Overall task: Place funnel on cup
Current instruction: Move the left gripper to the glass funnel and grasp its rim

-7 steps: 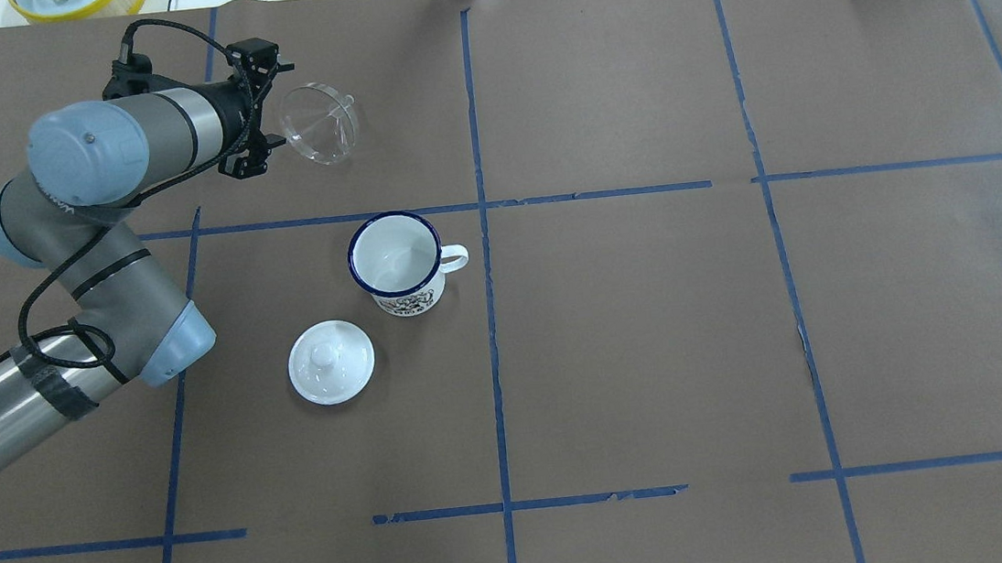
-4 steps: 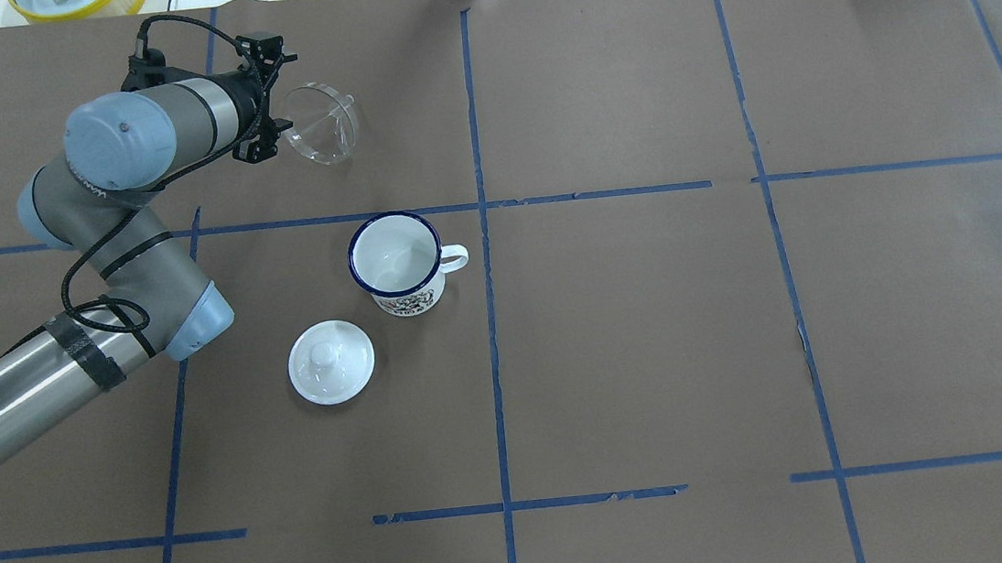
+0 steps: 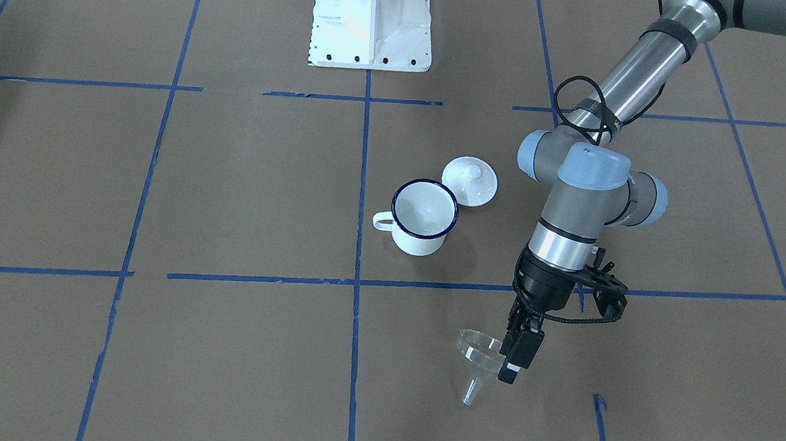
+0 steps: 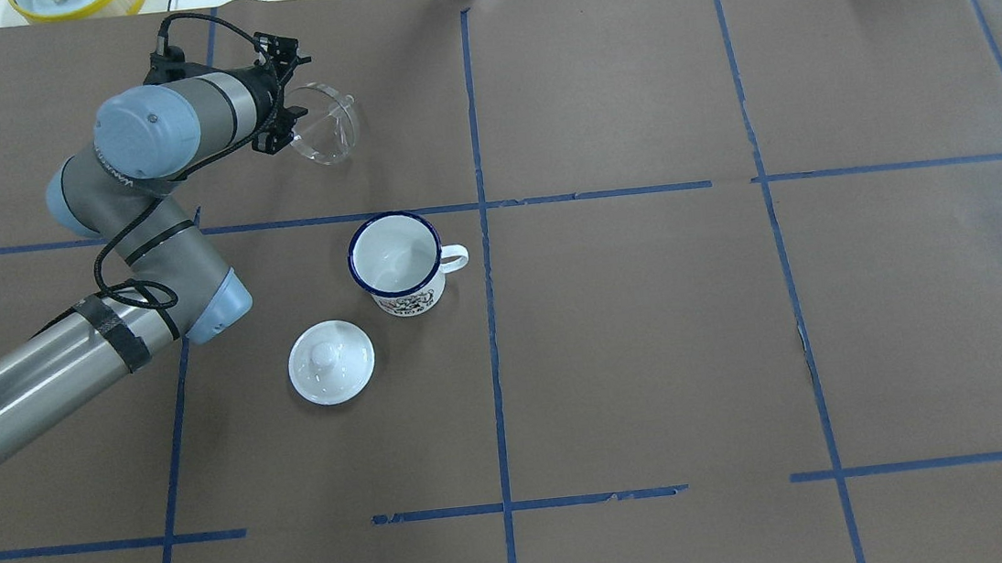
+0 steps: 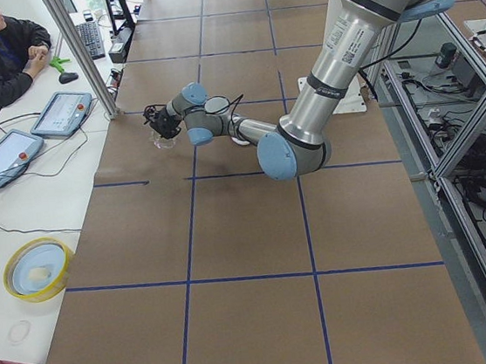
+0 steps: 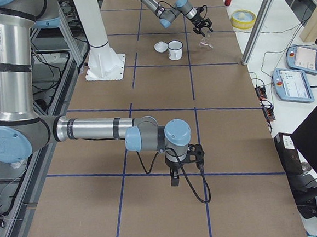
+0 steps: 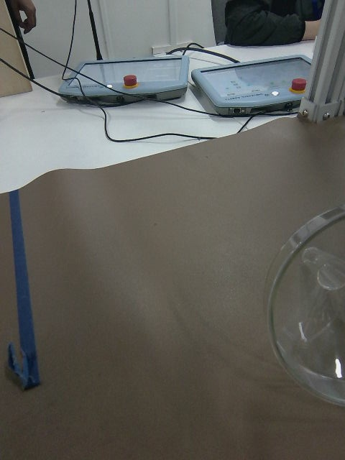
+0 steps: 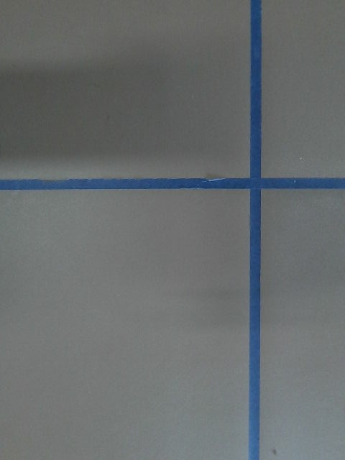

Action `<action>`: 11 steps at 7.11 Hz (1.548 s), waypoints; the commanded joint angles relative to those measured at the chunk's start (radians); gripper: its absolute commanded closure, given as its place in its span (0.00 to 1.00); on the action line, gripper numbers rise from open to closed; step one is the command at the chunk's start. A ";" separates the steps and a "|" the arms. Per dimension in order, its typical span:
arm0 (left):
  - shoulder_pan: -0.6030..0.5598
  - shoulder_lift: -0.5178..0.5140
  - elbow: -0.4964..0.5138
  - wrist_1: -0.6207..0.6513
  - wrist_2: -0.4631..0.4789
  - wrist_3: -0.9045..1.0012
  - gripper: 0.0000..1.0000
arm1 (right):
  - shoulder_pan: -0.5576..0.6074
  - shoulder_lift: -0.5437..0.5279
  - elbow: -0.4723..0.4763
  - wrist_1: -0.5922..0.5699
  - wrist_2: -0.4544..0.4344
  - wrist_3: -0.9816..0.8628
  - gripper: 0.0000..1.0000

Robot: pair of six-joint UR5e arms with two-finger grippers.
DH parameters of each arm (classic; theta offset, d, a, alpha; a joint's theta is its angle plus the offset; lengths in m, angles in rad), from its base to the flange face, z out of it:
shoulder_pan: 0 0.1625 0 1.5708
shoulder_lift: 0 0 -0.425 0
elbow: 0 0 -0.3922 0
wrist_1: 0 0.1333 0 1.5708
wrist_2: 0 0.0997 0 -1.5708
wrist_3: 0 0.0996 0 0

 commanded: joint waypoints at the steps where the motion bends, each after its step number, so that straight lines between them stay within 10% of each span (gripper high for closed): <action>1: 0.000 -0.008 0.007 -0.001 0.001 -0.030 0.55 | 0.000 0.000 0.000 0.000 0.000 0.000 0.00; 4: 0.001 -0.008 0.013 -0.003 0.001 -0.030 0.62 | 0.000 0.000 0.000 0.000 0.000 0.000 0.00; 6: 0.003 -0.008 0.013 -0.004 0.000 -0.019 1.00 | 0.000 0.000 0.000 0.000 0.000 0.000 0.00; 9: -0.021 -0.010 -0.098 -0.006 -0.017 0.022 1.00 | 0.000 0.000 0.000 0.000 0.000 0.000 0.00; 11: -0.075 -0.029 -0.295 0.250 -0.220 0.084 1.00 | 0.000 0.000 0.000 0.000 0.000 0.000 0.00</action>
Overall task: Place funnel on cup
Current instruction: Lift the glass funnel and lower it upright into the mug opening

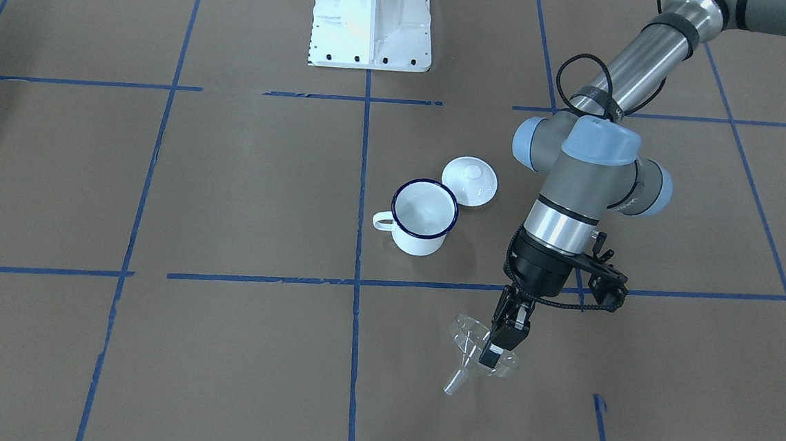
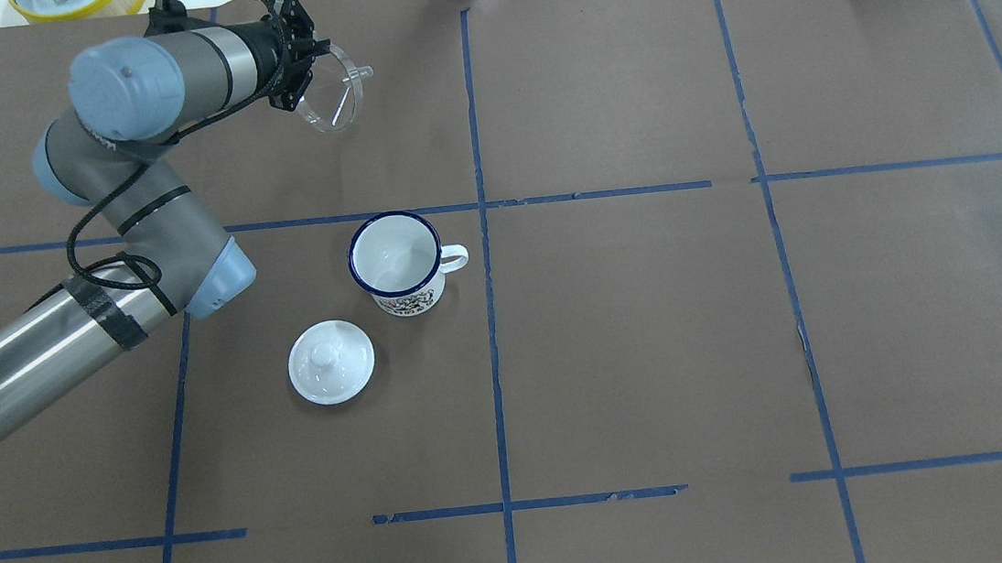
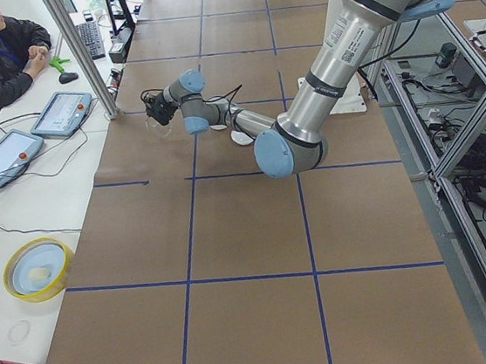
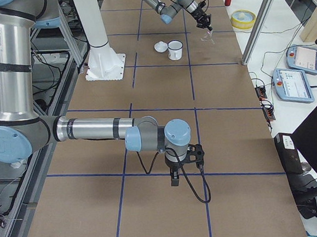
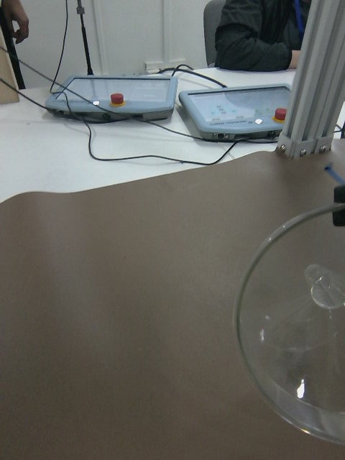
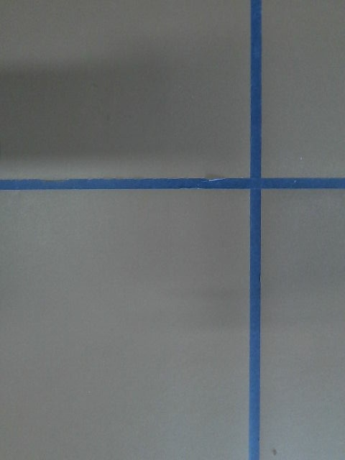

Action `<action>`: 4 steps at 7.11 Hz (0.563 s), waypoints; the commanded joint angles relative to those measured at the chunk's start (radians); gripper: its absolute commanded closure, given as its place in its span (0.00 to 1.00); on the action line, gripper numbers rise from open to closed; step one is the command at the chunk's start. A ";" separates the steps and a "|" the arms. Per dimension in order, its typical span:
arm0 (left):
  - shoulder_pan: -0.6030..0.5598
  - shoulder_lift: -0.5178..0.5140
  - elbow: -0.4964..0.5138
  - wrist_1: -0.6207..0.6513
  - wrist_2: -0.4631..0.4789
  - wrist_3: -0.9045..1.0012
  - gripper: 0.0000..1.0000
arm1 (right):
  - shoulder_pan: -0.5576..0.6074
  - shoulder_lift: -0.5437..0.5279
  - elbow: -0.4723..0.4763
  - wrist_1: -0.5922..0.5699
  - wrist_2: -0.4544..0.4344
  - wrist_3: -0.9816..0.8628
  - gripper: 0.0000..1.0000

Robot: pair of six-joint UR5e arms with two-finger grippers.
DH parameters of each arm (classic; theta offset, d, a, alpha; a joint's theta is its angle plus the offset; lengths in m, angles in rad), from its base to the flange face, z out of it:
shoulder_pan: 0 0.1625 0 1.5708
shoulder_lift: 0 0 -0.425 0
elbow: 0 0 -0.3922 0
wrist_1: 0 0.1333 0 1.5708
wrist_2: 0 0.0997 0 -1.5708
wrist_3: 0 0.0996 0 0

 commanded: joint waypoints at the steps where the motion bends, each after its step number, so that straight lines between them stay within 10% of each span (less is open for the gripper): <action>1: -0.029 -0.040 -0.233 0.401 -0.159 0.145 1.00 | 0.000 0.000 0.000 0.000 0.000 0.000 0.00; 4: -0.023 -0.235 -0.346 1.055 -0.297 0.417 1.00 | 0.000 0.000 0.000 0.000 0.000 0.000 0.00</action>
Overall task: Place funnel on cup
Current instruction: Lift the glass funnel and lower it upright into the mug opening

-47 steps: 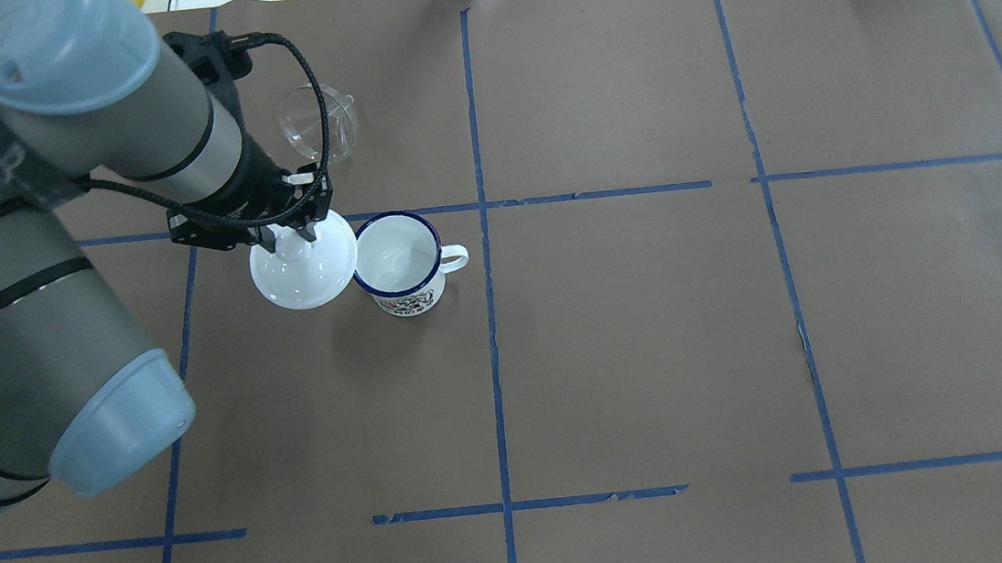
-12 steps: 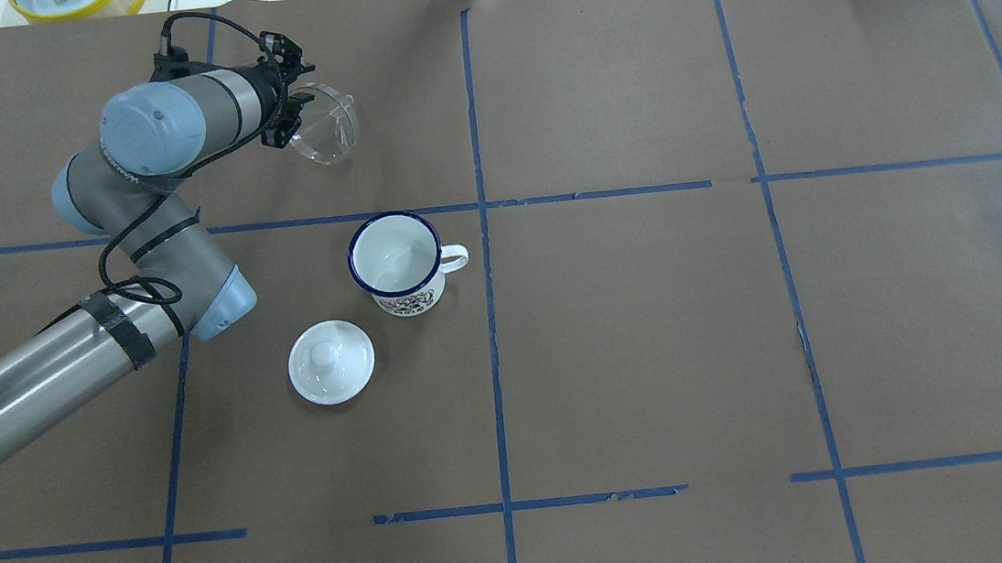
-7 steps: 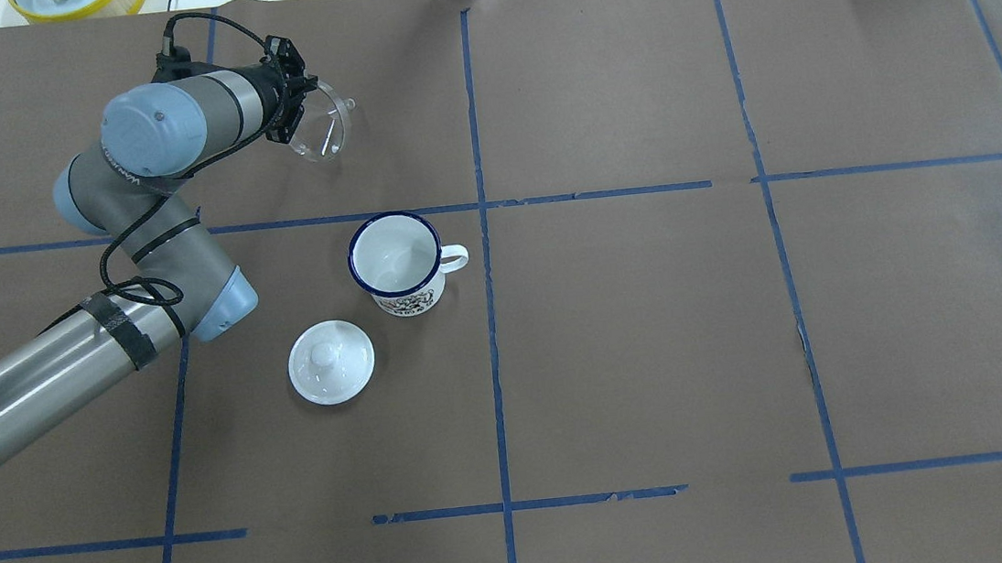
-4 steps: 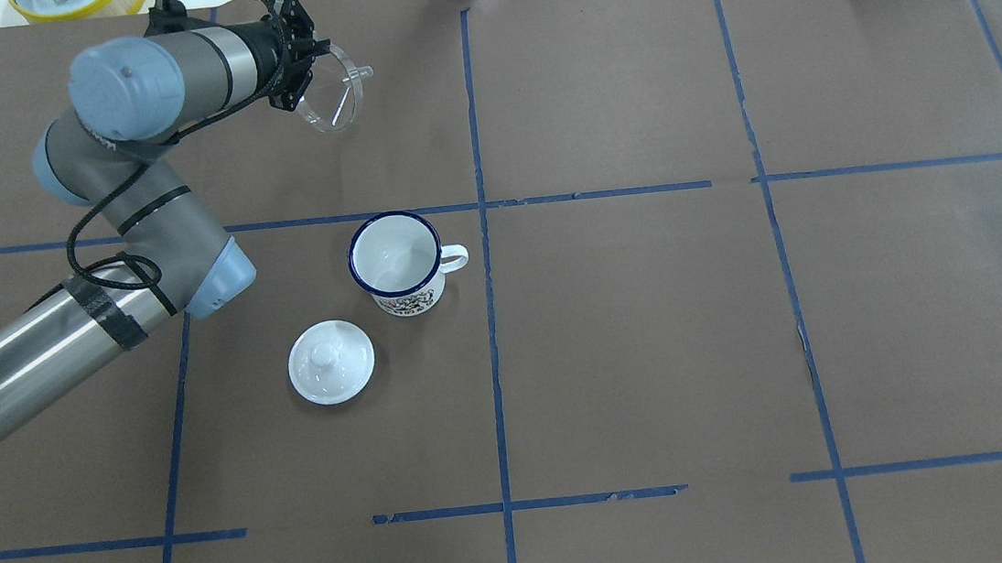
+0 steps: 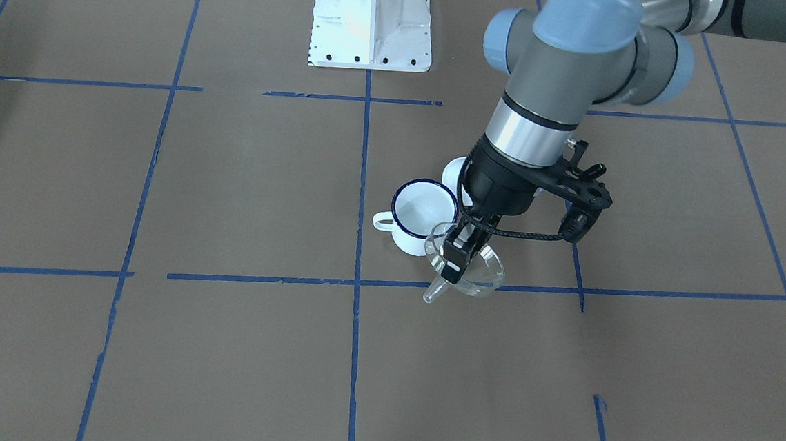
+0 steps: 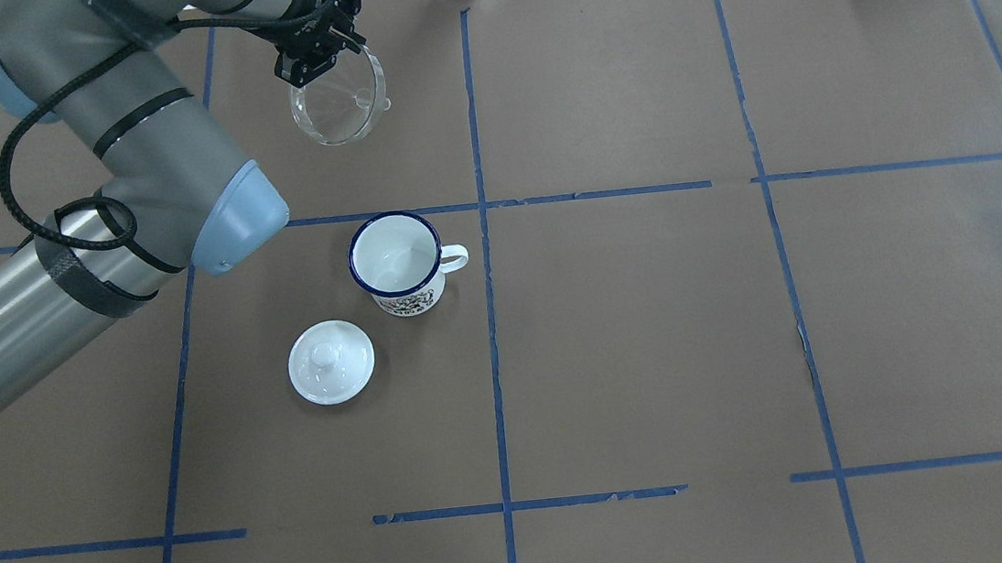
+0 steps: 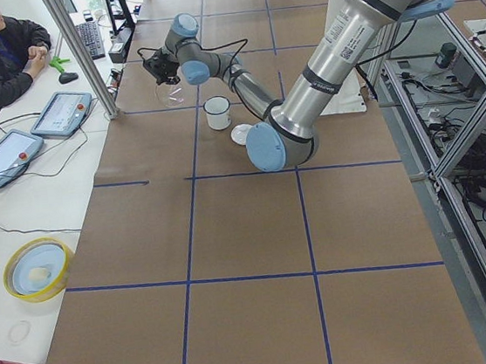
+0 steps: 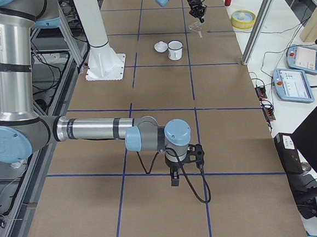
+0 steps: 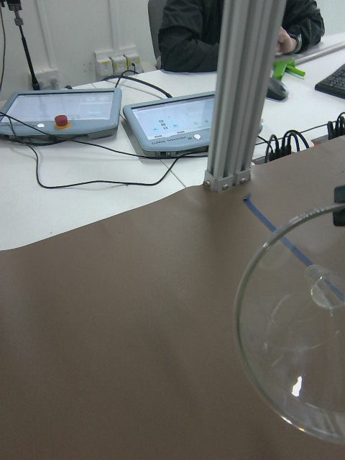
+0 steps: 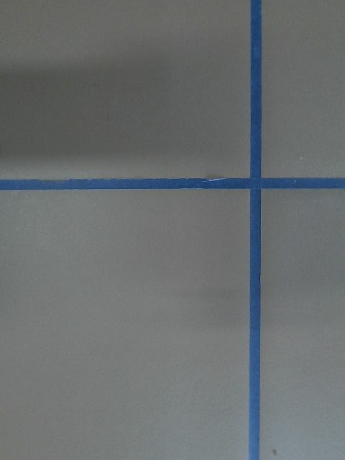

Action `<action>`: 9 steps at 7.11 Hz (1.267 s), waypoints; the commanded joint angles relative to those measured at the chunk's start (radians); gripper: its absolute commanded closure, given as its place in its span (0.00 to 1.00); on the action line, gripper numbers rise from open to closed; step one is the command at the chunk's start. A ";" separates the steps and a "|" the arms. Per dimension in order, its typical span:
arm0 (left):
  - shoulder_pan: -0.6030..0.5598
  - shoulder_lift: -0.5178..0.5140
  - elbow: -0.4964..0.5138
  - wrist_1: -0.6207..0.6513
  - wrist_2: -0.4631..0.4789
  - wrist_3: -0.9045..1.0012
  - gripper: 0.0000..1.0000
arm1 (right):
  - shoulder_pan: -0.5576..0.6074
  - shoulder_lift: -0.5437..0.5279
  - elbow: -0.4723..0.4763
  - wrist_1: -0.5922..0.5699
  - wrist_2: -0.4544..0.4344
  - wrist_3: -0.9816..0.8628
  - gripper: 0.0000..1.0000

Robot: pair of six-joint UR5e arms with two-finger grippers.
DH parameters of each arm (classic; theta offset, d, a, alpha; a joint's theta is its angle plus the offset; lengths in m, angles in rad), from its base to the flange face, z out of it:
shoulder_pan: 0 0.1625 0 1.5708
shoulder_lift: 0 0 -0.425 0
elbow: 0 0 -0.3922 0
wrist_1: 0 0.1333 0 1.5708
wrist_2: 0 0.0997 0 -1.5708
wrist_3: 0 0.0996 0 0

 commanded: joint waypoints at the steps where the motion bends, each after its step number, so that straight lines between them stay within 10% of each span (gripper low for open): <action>1: 0.034 -0.126 -0.014 0.397 -0.045 0.125 1.00 | 0.000 0.000 0.000 0.000 0.000 0.000 0.00; 9: 0.190 -0.189 0.279 0.393 -0.036 0.234 1.00 | 0.000 0.000 0.000 0.000 0.000 0.000 0.00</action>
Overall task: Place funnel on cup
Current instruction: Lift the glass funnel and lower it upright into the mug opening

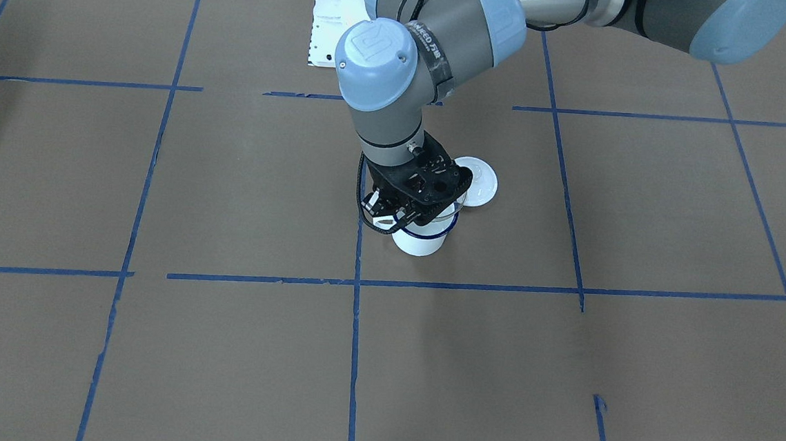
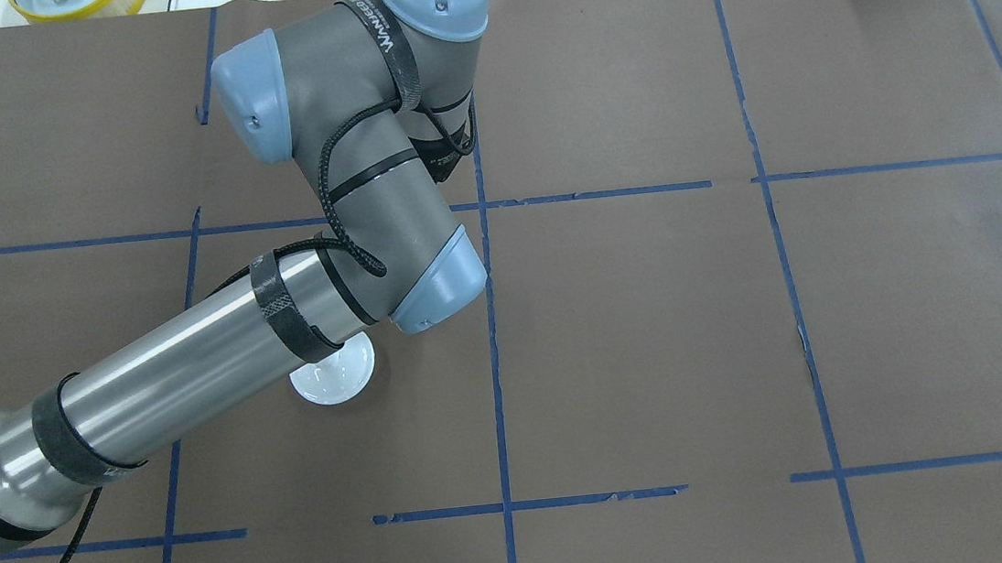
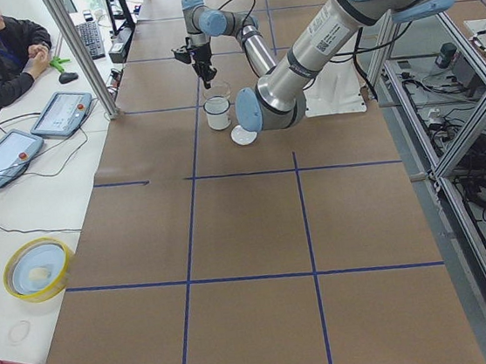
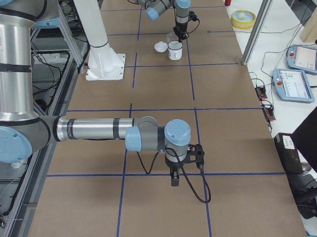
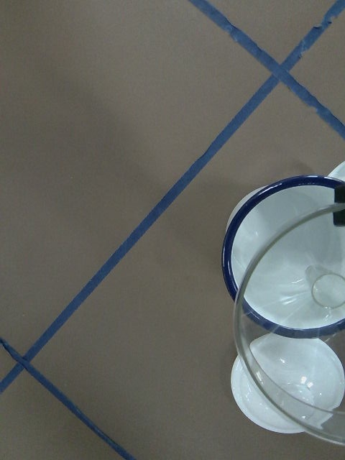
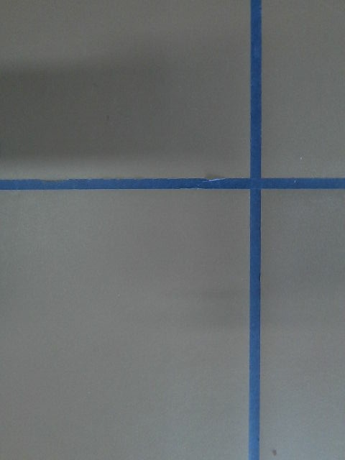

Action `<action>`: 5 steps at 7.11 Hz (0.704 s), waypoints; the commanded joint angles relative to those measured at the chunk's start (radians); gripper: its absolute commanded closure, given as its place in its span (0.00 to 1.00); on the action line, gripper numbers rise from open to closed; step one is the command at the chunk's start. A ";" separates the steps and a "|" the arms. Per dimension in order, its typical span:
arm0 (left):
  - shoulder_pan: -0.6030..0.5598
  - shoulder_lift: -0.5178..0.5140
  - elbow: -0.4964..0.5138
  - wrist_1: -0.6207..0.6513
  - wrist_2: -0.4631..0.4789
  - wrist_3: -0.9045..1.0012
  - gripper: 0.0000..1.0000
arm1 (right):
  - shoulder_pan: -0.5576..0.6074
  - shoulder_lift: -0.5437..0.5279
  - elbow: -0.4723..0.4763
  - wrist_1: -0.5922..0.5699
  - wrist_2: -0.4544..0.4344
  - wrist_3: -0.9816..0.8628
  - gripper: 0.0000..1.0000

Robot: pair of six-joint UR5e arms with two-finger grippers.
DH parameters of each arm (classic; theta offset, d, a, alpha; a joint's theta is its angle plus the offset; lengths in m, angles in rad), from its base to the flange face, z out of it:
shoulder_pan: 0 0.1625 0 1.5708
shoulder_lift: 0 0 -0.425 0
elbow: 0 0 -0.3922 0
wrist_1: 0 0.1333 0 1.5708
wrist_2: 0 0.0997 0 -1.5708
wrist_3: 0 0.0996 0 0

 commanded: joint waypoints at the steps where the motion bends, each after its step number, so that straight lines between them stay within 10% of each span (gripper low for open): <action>1: 0.001 0.000 0.042 -0.047 0.000 0.013 1.00 | 0.000 0.000 0.000 0.000 0.000 0.000 0.00; 5: 0.021 0.006 0.042 -0.054 0.000 0.036 1.00 | 0.000 0.000 0.000 0.000 0.000 0.000 0.00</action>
